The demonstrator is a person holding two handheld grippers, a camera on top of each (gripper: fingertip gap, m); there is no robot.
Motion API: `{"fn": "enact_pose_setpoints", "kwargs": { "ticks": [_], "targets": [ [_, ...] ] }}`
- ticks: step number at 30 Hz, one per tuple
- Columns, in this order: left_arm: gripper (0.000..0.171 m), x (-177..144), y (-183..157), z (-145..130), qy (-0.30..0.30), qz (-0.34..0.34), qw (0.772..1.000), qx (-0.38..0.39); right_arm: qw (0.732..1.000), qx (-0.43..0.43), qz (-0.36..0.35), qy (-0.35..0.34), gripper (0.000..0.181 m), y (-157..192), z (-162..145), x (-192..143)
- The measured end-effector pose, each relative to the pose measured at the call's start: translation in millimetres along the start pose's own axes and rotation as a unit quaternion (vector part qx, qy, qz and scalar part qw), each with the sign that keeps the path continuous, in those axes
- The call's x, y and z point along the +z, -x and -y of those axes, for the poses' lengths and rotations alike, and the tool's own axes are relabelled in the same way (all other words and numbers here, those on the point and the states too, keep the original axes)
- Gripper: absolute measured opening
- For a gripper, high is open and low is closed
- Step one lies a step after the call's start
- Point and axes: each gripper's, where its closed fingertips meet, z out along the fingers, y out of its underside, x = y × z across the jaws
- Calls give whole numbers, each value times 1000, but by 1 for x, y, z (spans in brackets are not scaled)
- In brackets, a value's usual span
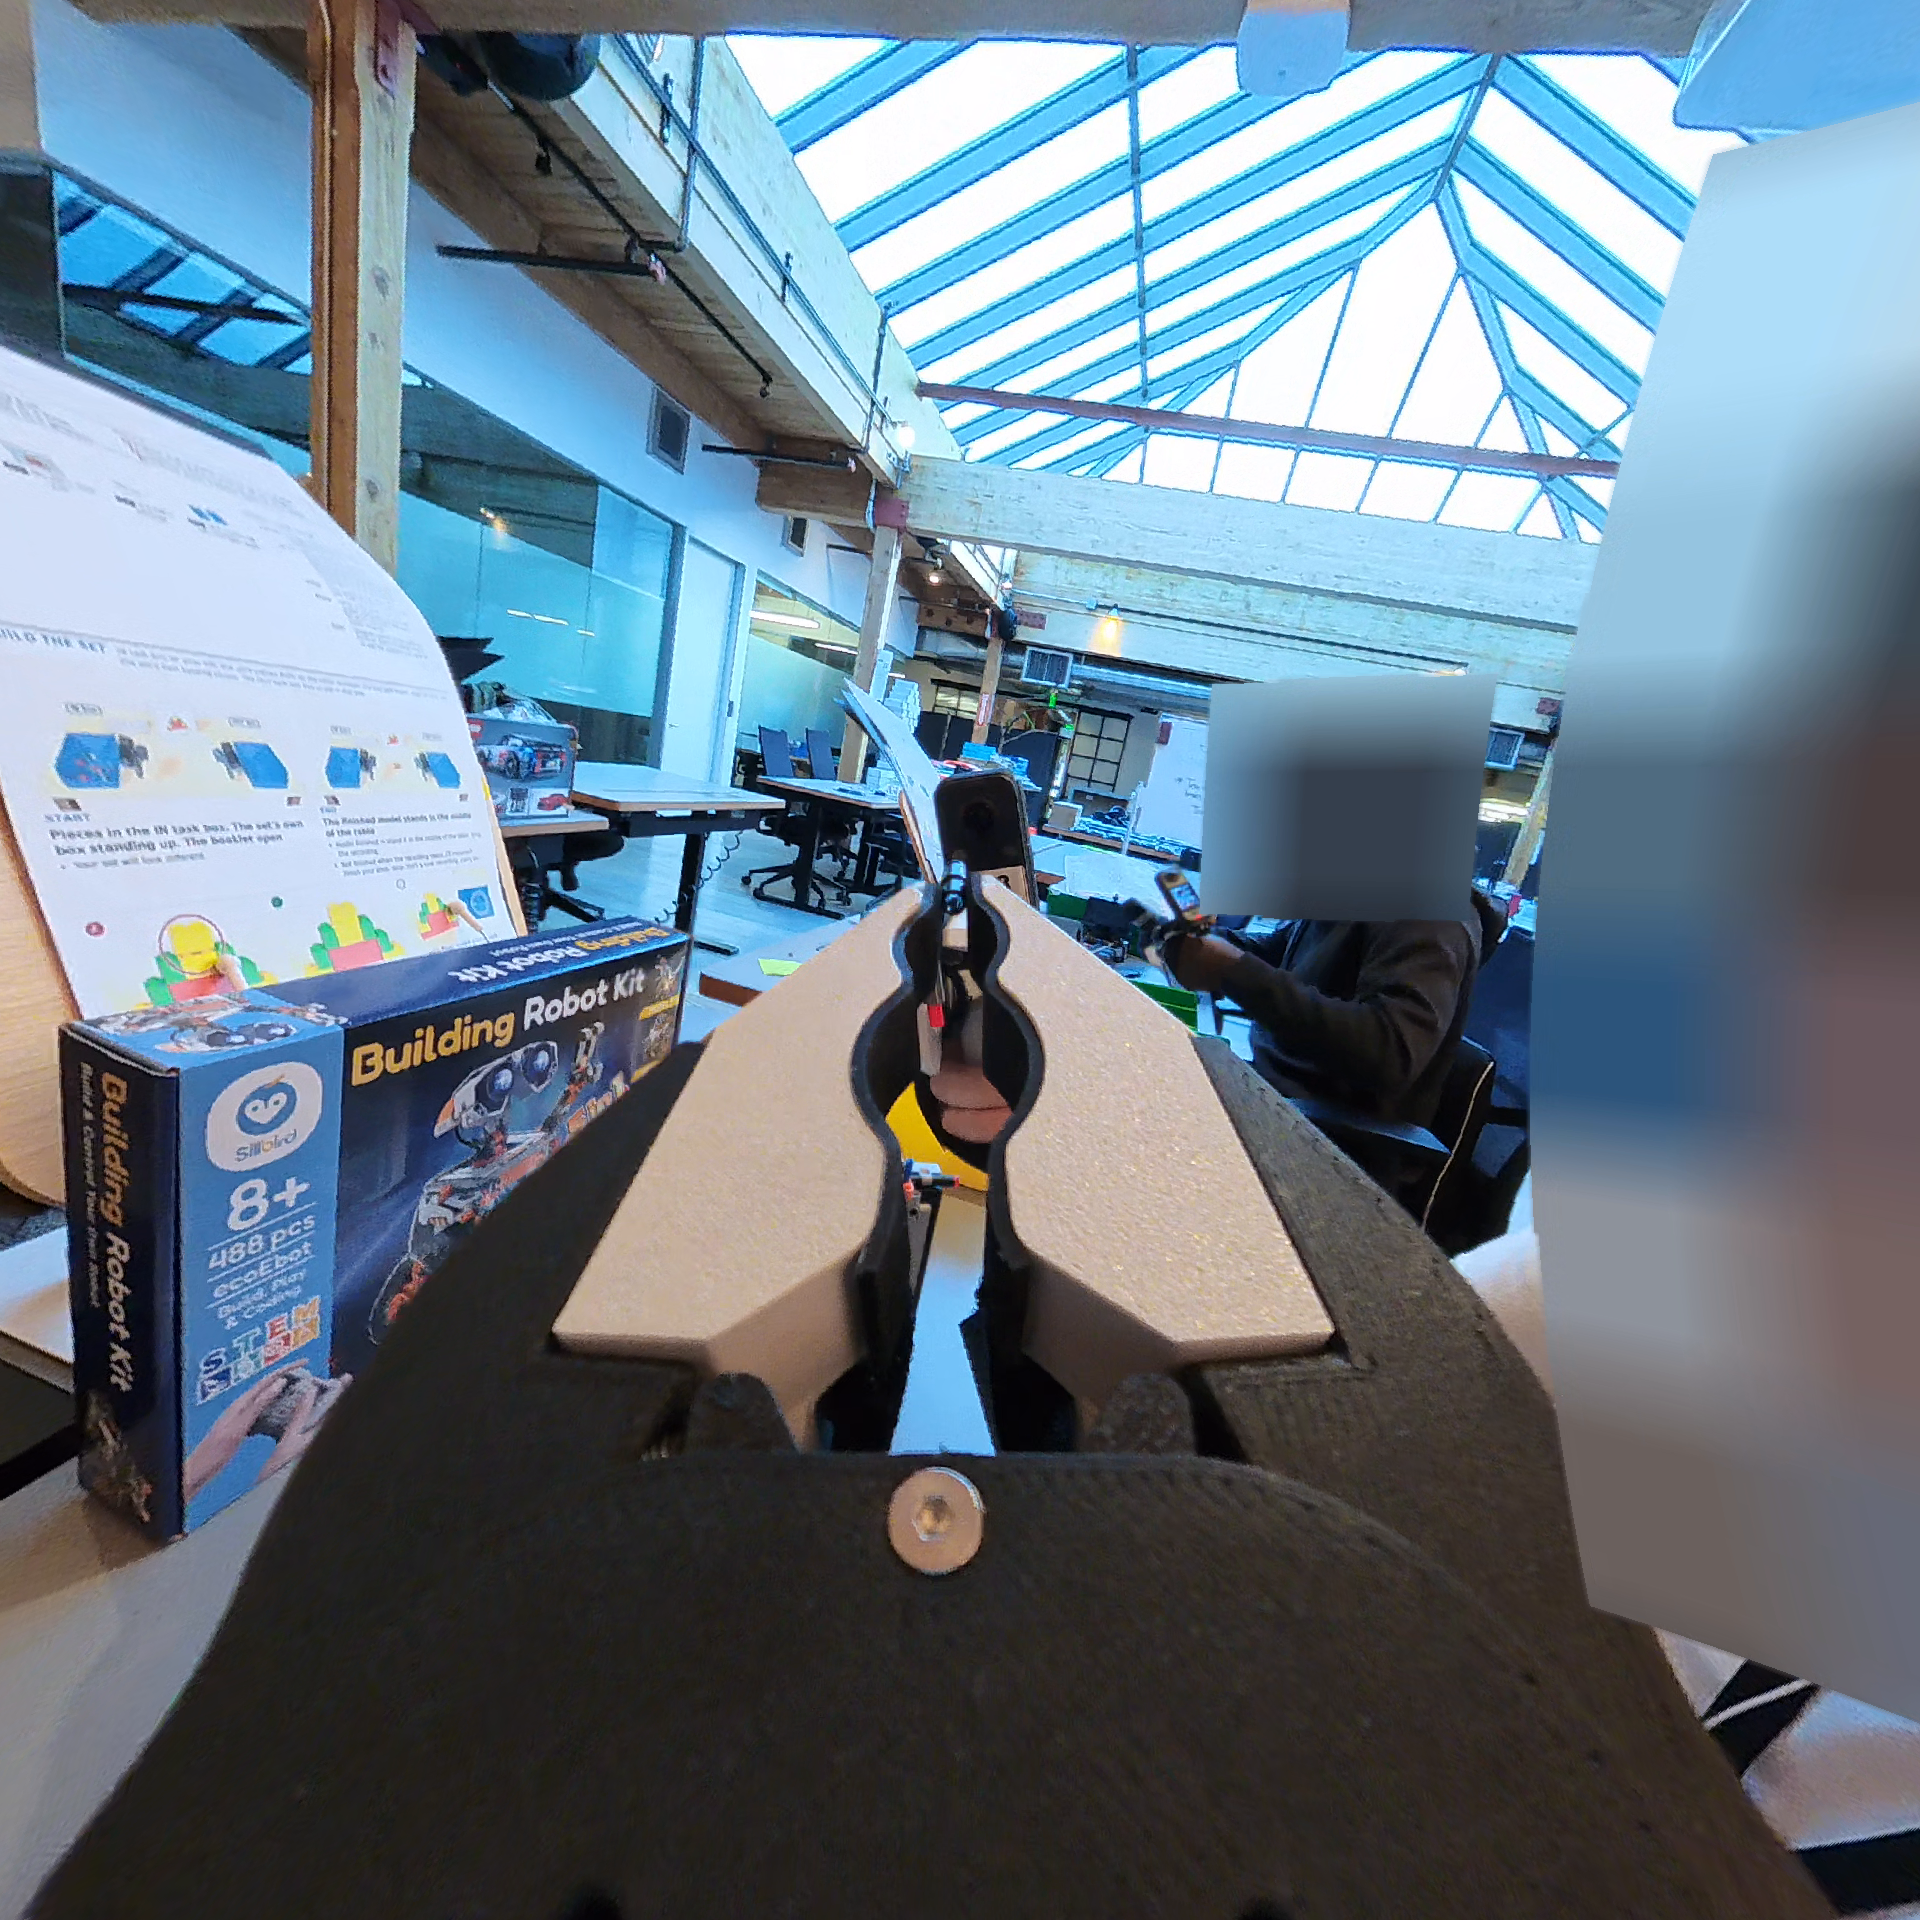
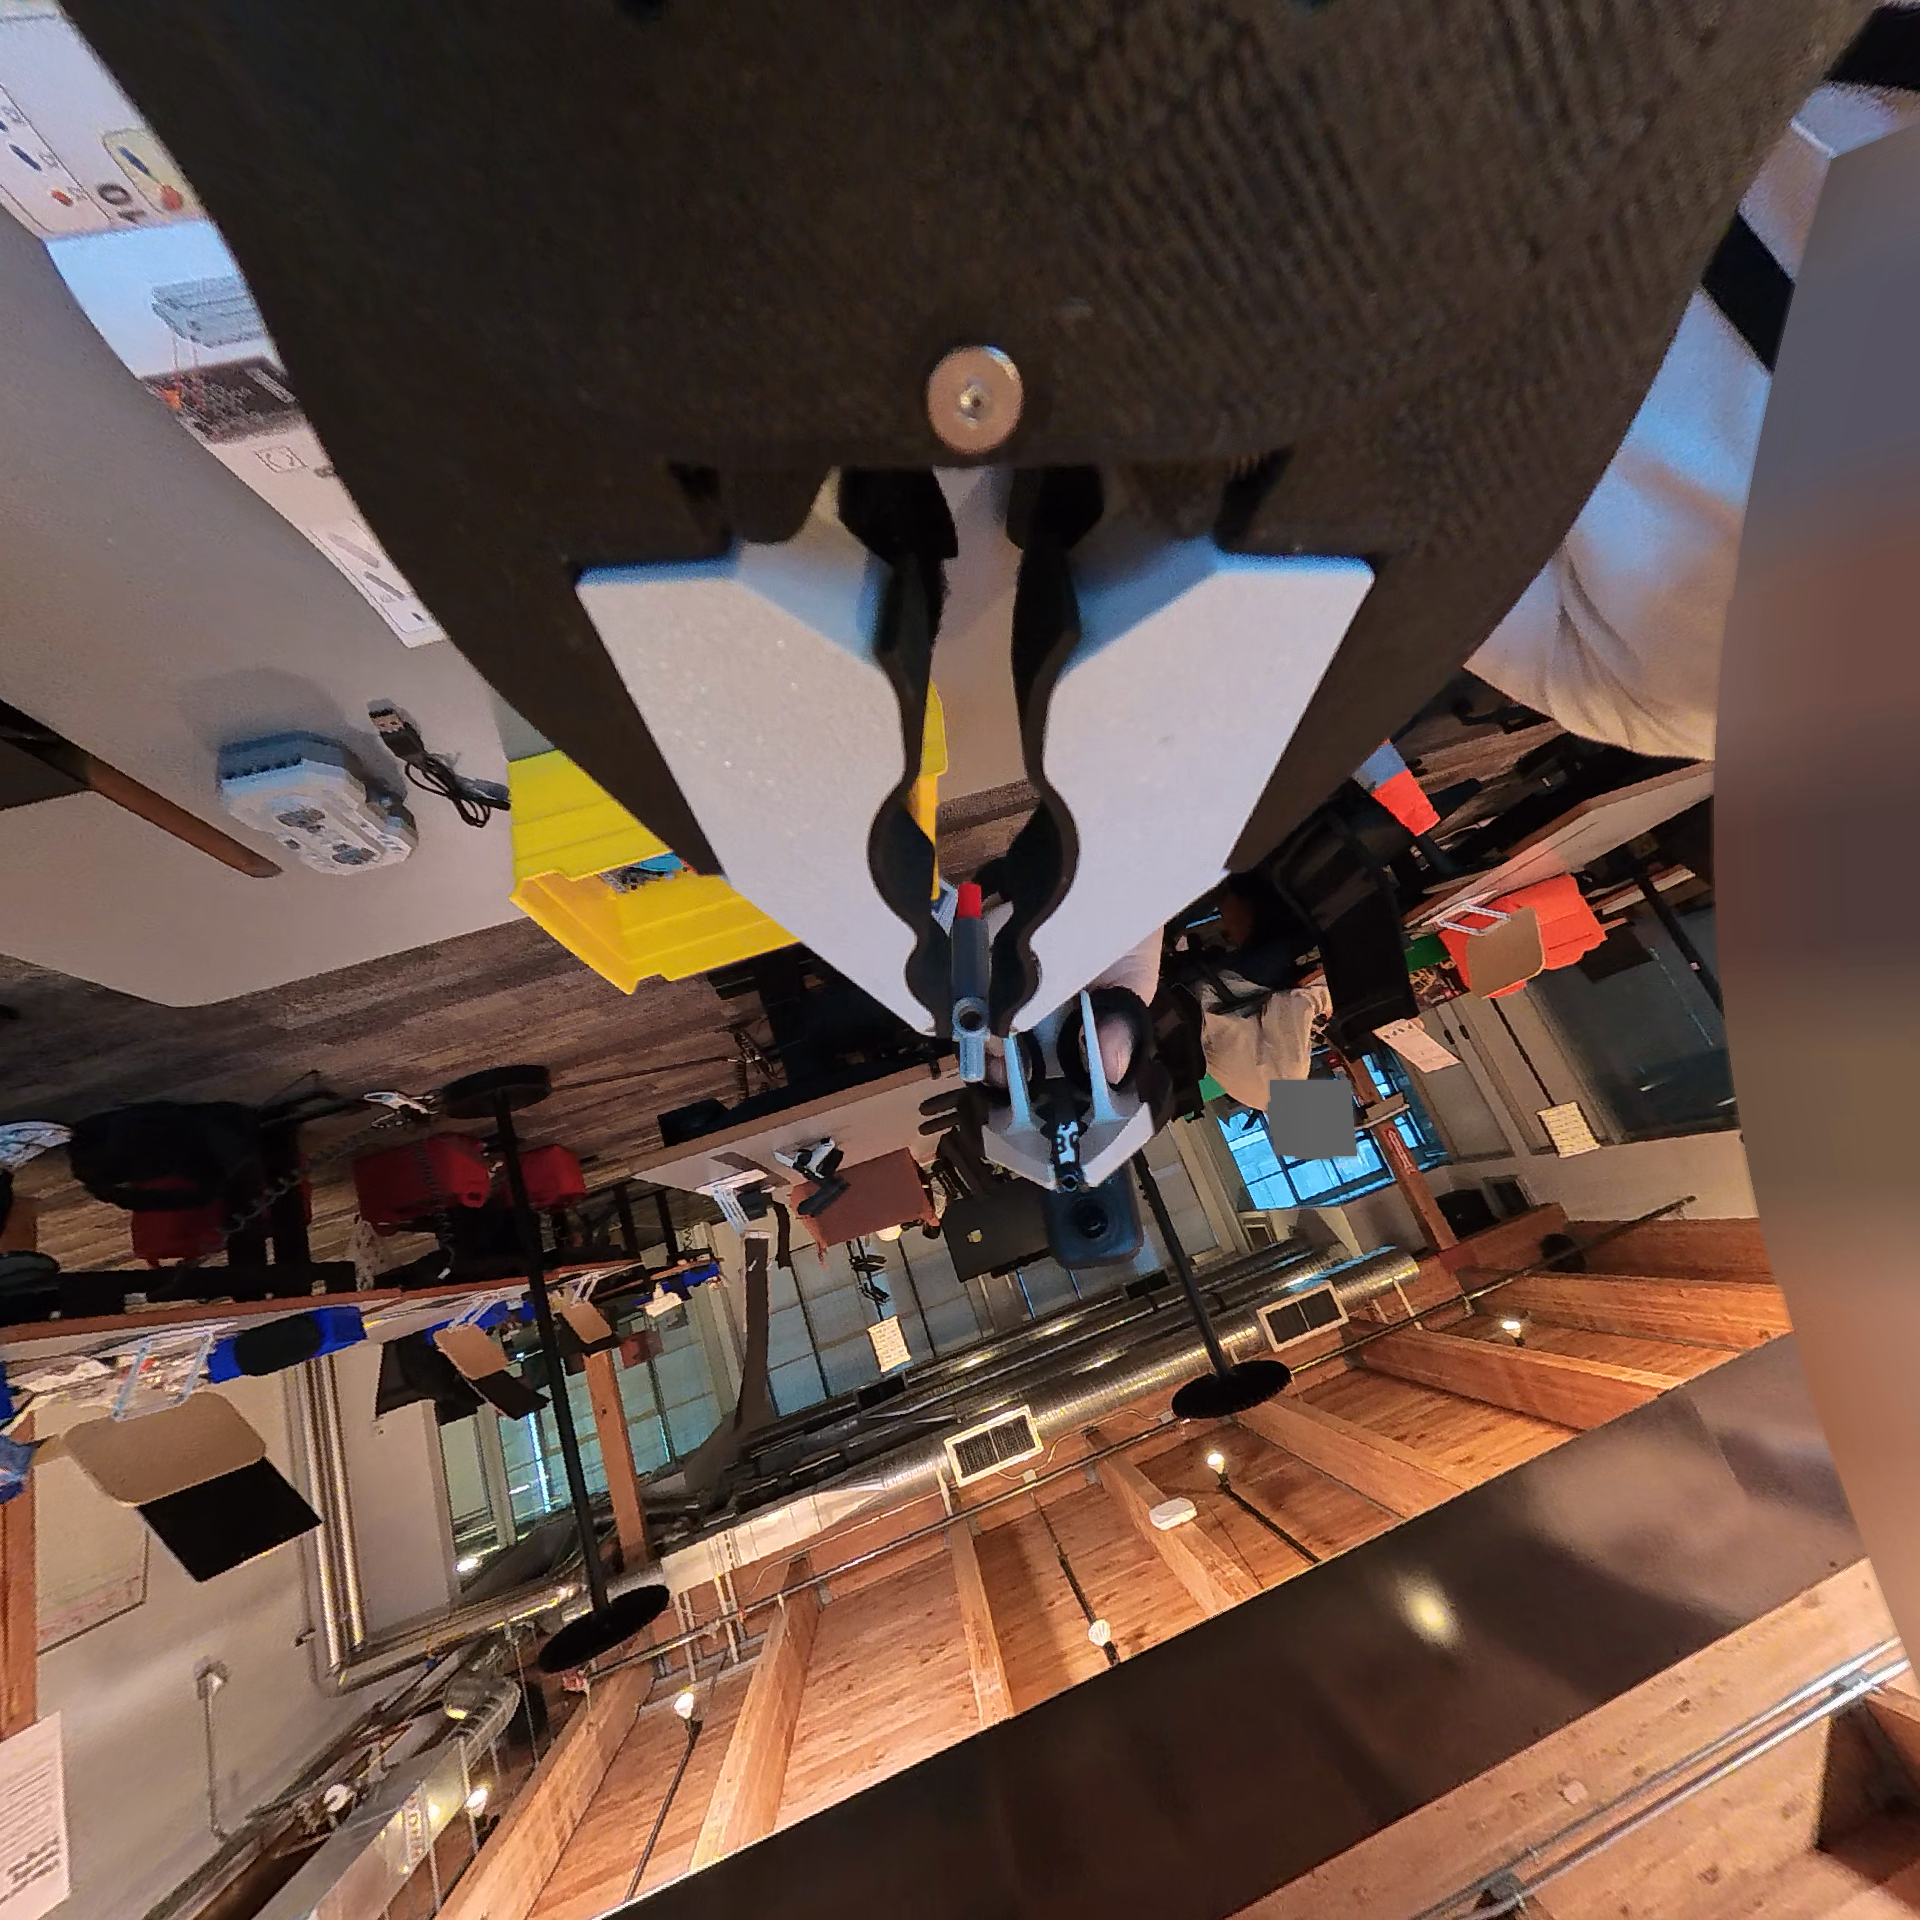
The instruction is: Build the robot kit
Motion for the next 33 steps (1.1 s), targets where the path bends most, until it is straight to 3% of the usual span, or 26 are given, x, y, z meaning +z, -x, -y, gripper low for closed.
{"fn": "enact_pose_setpoints", "kwargs": {
  "ticks": [15,33],
  "targets": [
    [2,-6,-20,11,-11,-6,999,31,1000,-25,17,-8,5,26,1,15],
    [2,-11,-20,14,-19,-5,999,31,1000,-13,11,-5,5,19,-3,16]
  ]
}}
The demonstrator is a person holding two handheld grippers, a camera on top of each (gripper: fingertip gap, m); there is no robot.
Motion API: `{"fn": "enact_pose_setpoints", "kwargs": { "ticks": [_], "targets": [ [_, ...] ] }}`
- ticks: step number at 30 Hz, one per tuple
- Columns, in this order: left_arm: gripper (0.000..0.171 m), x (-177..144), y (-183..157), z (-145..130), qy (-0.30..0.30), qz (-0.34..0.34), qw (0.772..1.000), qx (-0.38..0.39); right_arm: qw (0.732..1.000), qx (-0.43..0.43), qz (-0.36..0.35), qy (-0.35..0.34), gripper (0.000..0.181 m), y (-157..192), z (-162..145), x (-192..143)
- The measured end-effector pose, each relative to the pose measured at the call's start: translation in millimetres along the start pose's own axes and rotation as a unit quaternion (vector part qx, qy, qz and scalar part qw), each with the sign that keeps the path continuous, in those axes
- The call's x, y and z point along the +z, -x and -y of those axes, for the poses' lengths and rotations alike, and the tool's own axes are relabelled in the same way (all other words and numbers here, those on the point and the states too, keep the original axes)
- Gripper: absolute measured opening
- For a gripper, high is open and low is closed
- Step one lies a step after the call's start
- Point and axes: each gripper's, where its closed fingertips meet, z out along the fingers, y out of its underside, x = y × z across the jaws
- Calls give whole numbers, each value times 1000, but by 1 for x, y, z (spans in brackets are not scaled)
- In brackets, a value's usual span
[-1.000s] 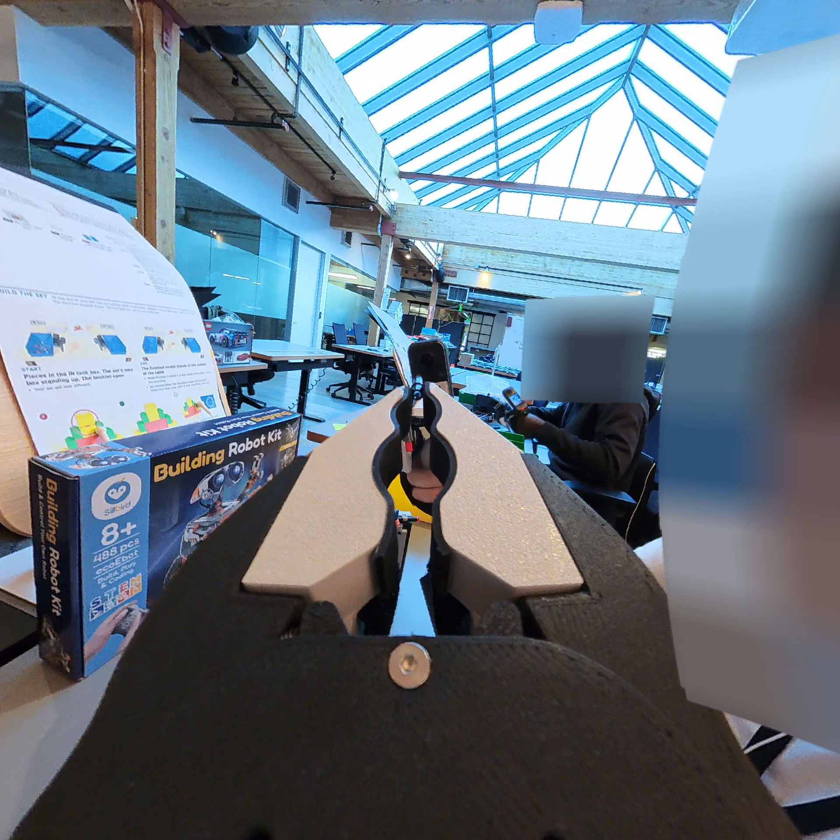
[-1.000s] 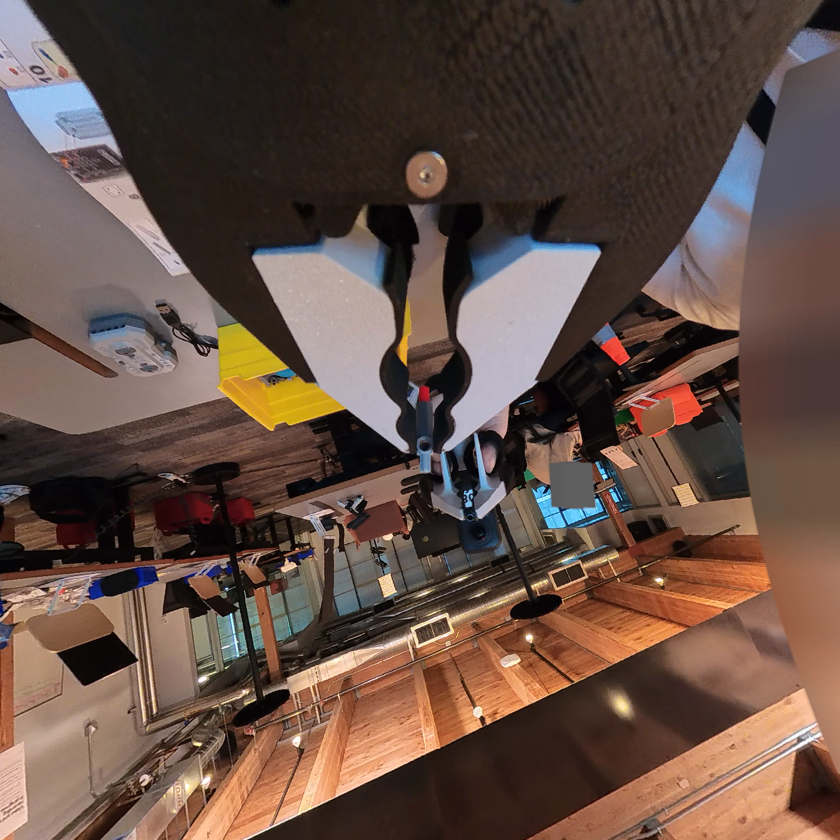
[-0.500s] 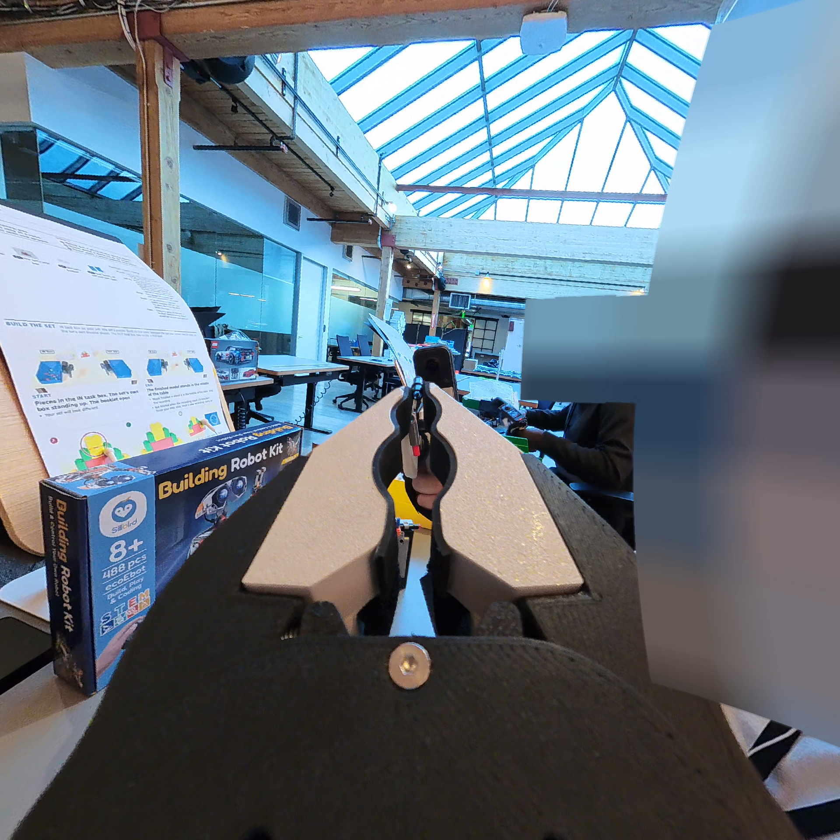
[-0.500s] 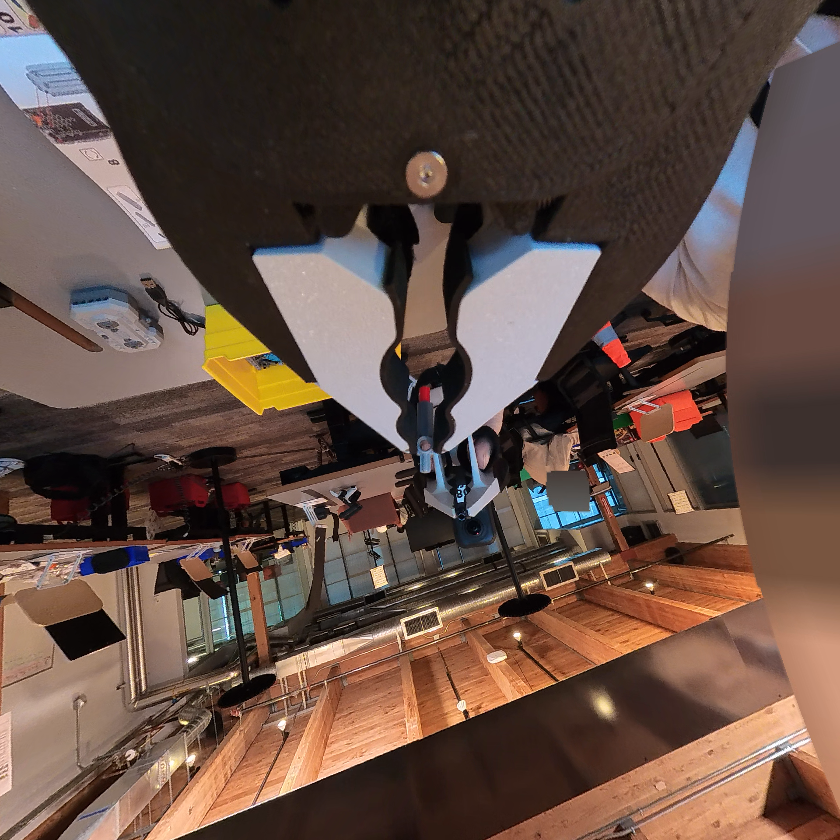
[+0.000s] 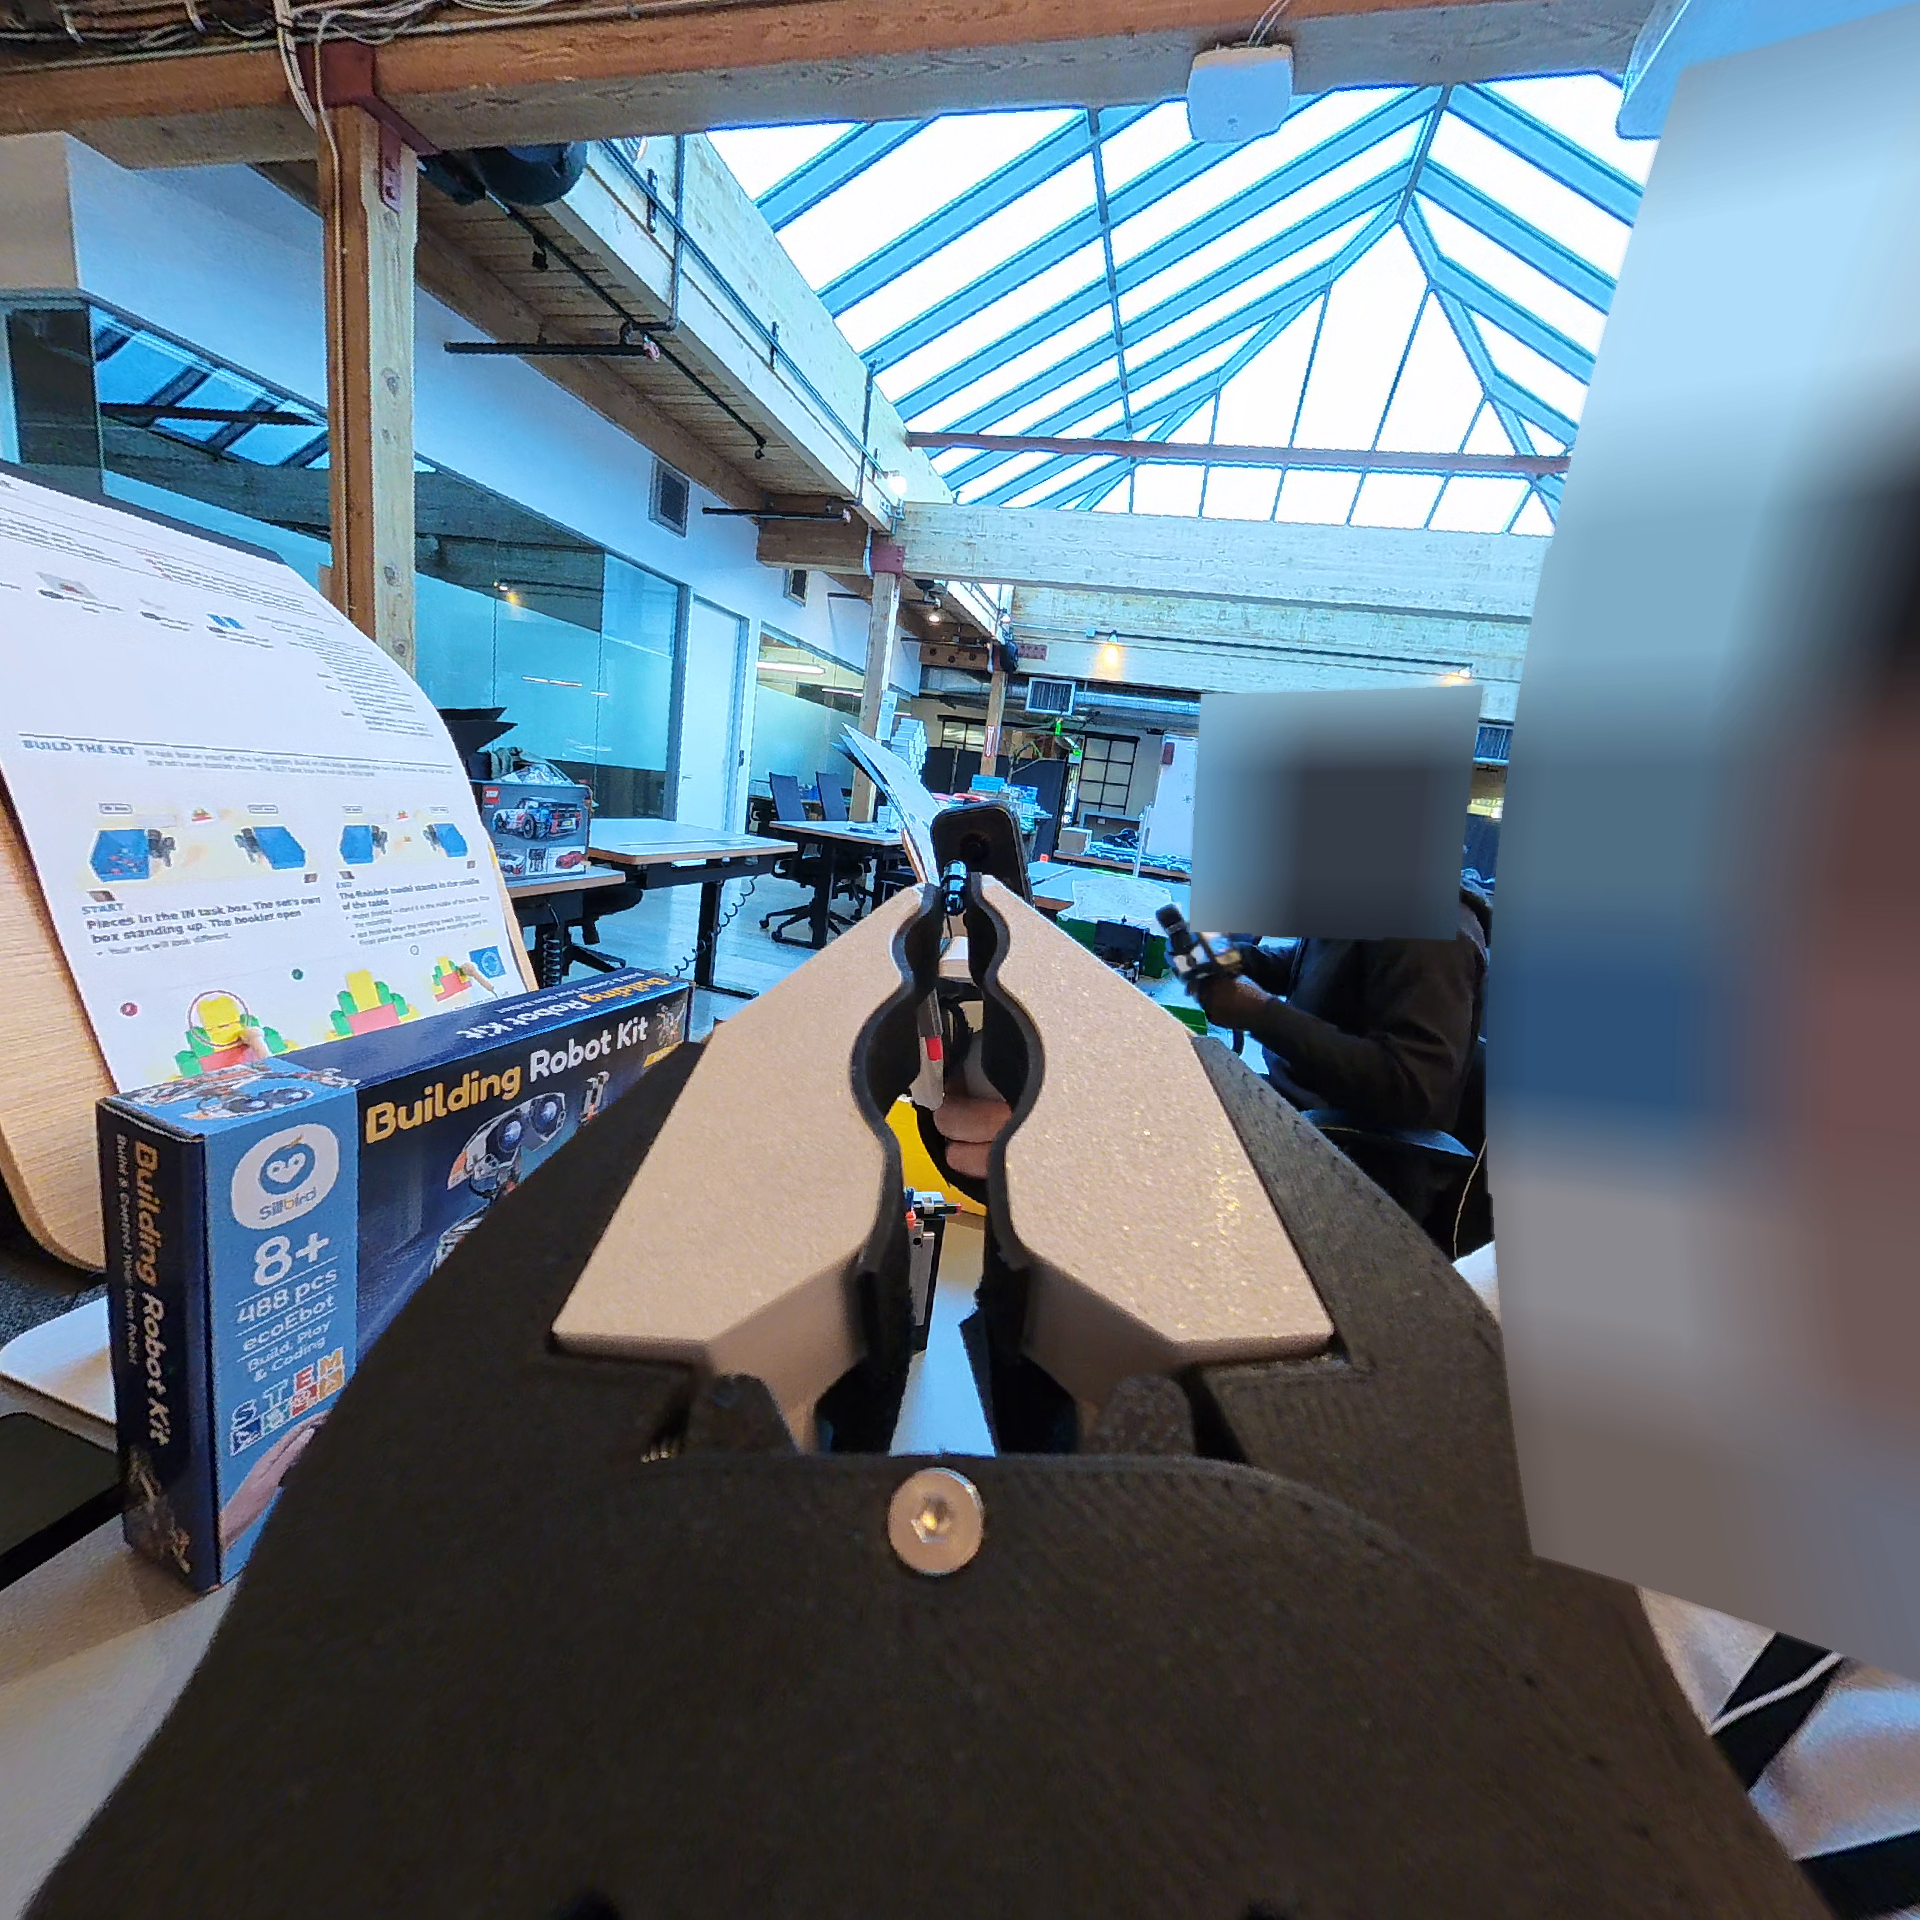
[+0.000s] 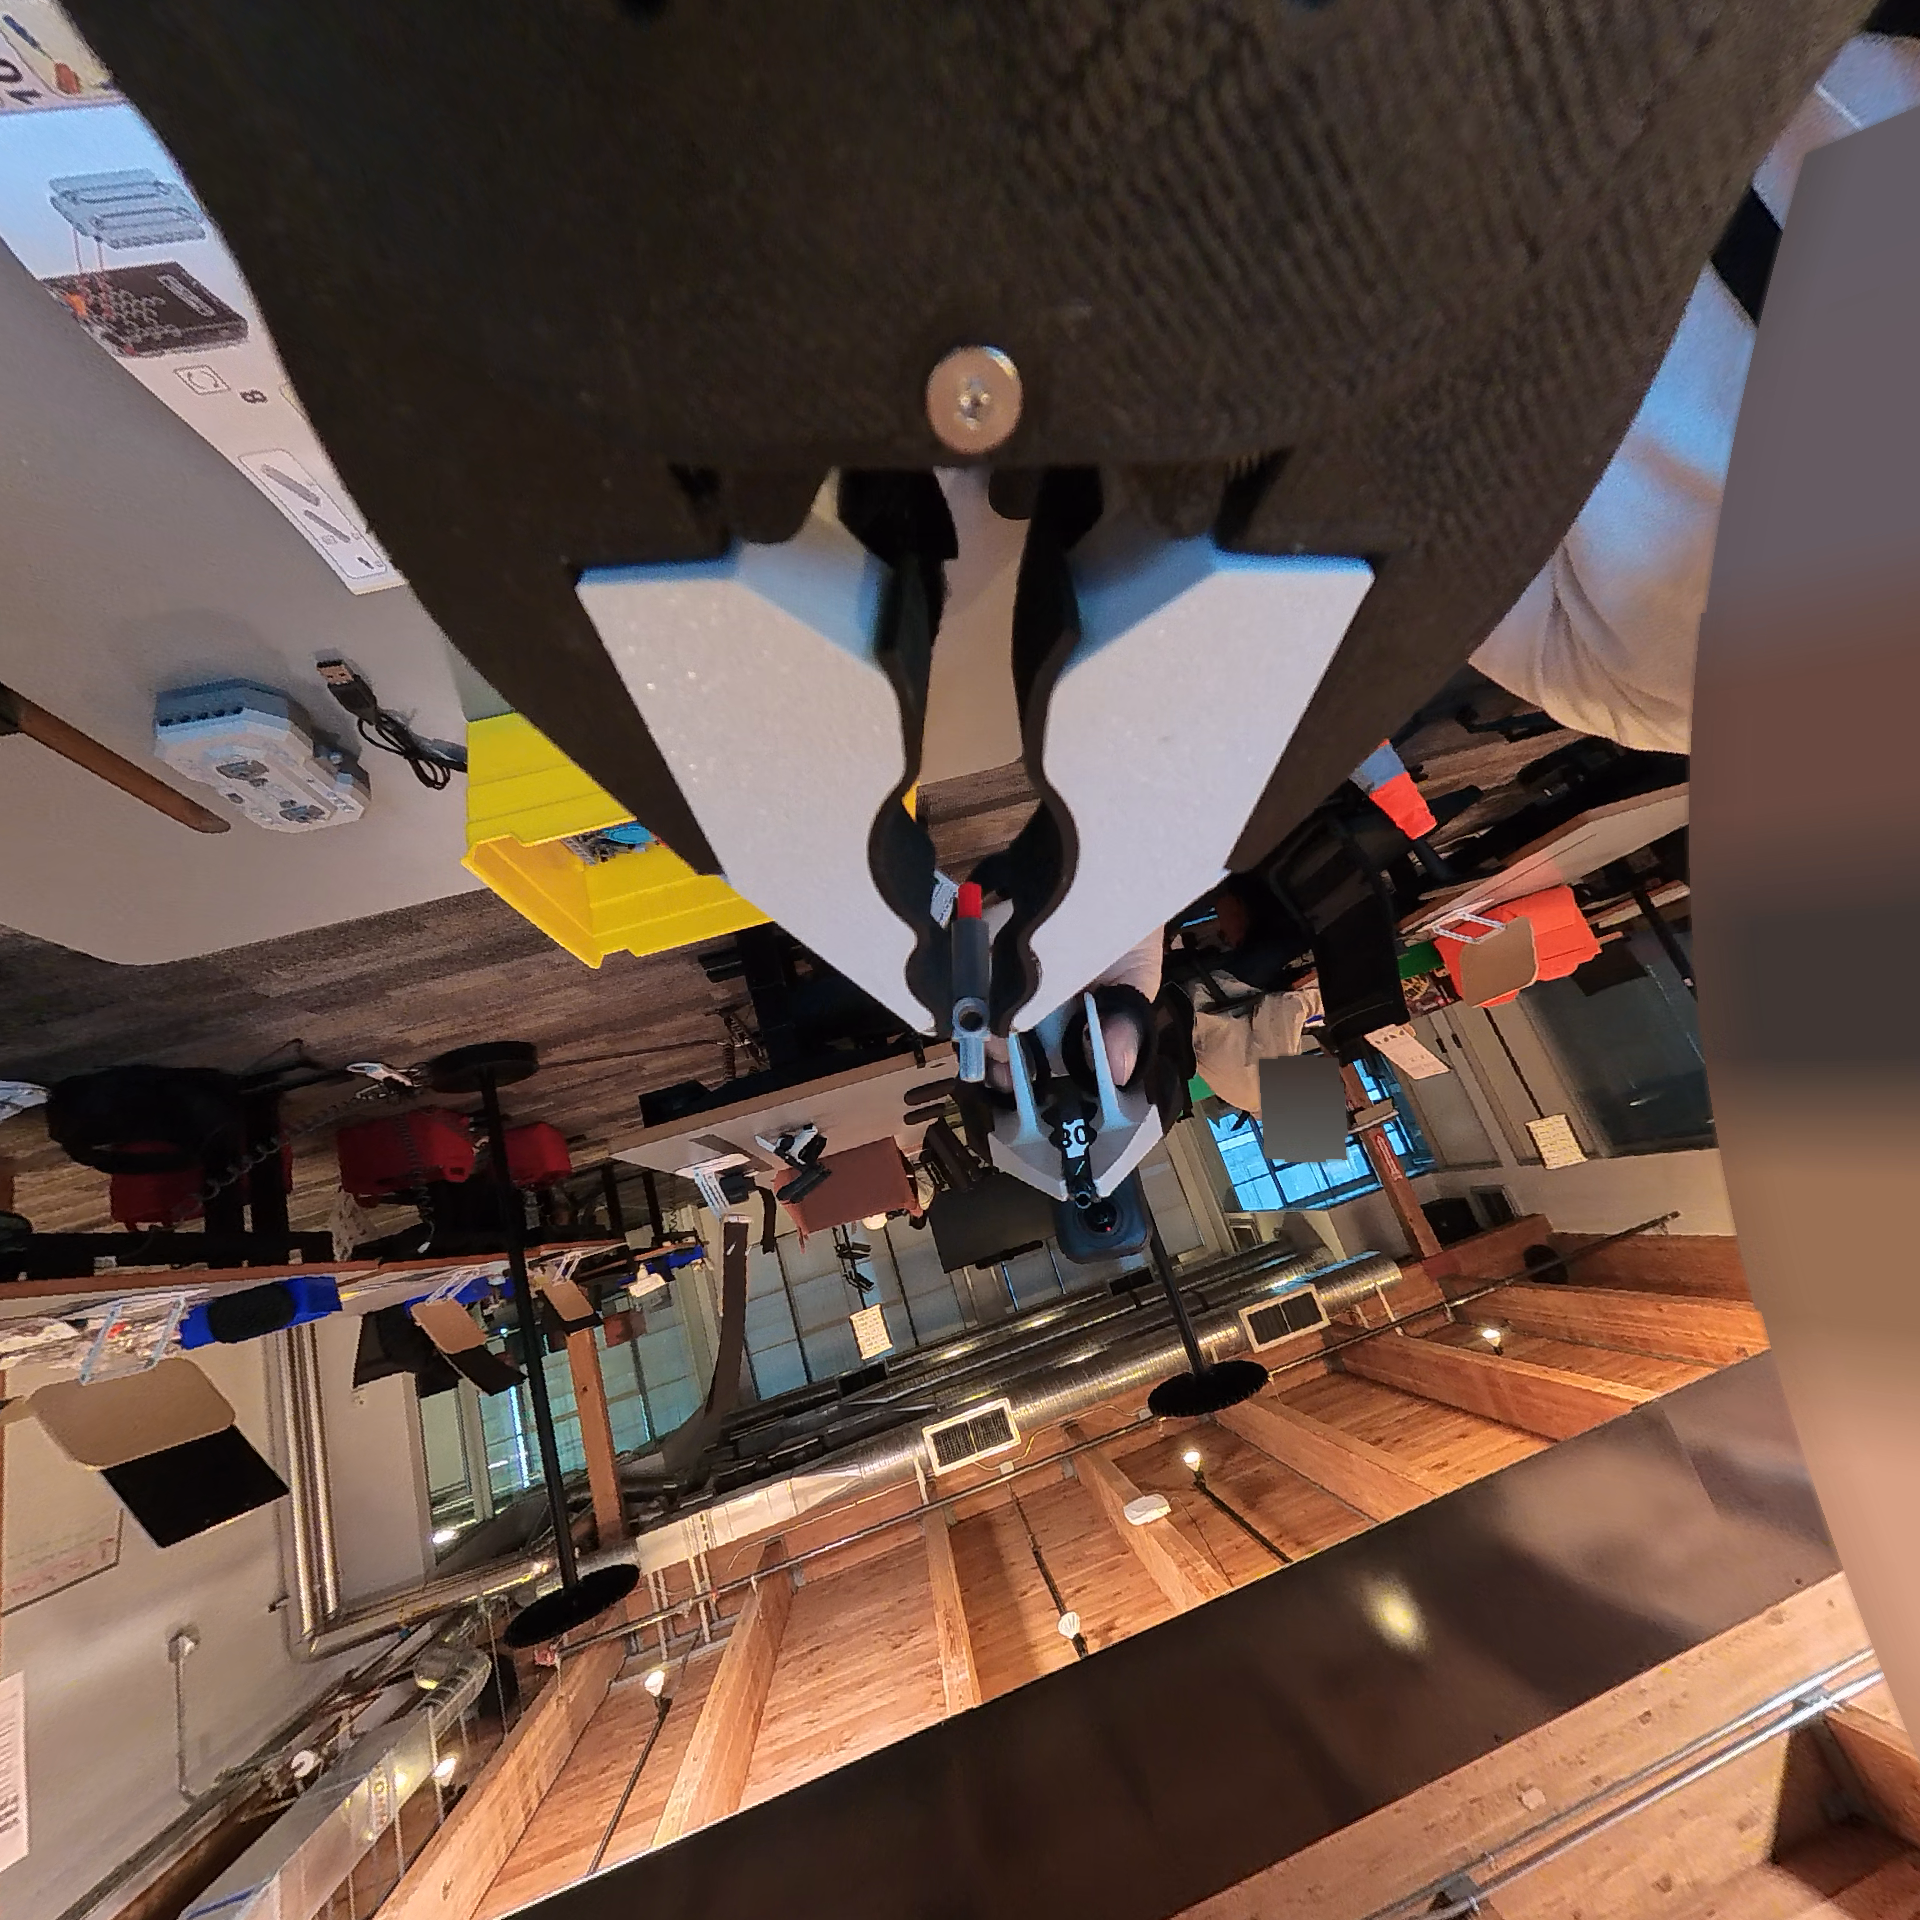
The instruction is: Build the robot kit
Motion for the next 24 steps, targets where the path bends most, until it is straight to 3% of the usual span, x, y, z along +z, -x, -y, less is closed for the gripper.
{"fn": "enact_pose_setpoints", "kwargs": {
  "ticks": [24],
  "targets": [
    [2,-3,-2,2,-3,1,1000,3,1000,13,-2,1,5,-6,-4,1]
  ]
}}
